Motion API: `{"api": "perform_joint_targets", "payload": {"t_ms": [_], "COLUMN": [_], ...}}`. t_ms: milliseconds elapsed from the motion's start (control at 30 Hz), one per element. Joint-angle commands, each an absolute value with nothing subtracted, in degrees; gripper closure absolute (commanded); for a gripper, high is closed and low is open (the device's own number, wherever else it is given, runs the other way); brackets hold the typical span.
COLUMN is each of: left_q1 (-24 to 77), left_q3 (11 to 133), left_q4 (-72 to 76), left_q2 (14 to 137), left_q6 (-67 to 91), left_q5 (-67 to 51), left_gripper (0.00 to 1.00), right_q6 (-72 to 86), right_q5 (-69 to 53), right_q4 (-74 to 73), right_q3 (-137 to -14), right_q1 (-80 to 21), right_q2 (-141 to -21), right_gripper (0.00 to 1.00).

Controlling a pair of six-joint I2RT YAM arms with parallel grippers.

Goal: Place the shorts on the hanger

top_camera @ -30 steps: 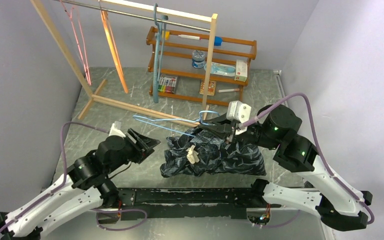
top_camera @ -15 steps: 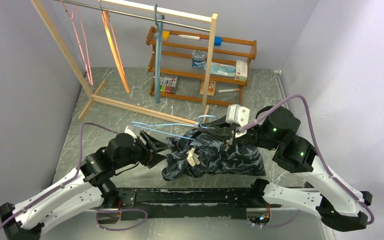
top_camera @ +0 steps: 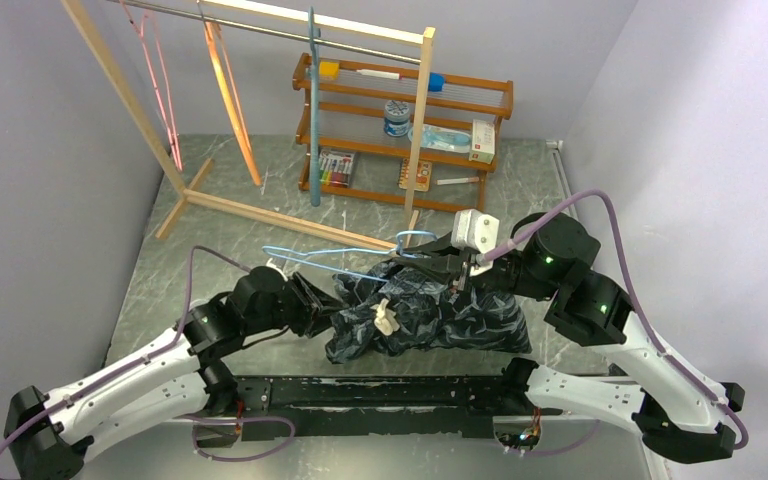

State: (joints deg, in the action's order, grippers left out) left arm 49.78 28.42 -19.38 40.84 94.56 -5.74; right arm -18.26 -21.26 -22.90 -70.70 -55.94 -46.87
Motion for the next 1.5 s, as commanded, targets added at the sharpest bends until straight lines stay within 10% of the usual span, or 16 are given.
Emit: {"api": "perform_joint_targets", "payload": {"t_ms": [0,67,600,1467], "left_q1": [49.83,49.83,49.88,49.83], "left_q3": [25.57,25.21,48.69,66.13], "left_q4": [-14.52,-13.78,-34.34,-27.41], "left_q2": [40.46,39.10,29.97,41.78], "left_q6": [94.57,92.61,67.18,43.14], "left_q5": [-7.00,-4.43,31.37,14.87], "left_gripper": [0.68,0.92,0.93,0.93], "right_q6": [-18.13,-17.63,-10.66,-8.31], "right_q5": [-21.57,-21.14,-17.05,-16.56], "right_q4": [-18.92,-18.96,-30.11,-28.01], "right_q3": [-71.07,-70.60,-68.39,-72.32], "right_q1": [-55.90,-55.90,-55.90,-55.92], "right_q2": [-46.16,-45.92,-42.98,-57.57], "right_gripper": [1.00,1.00,1.00,1.00]}}
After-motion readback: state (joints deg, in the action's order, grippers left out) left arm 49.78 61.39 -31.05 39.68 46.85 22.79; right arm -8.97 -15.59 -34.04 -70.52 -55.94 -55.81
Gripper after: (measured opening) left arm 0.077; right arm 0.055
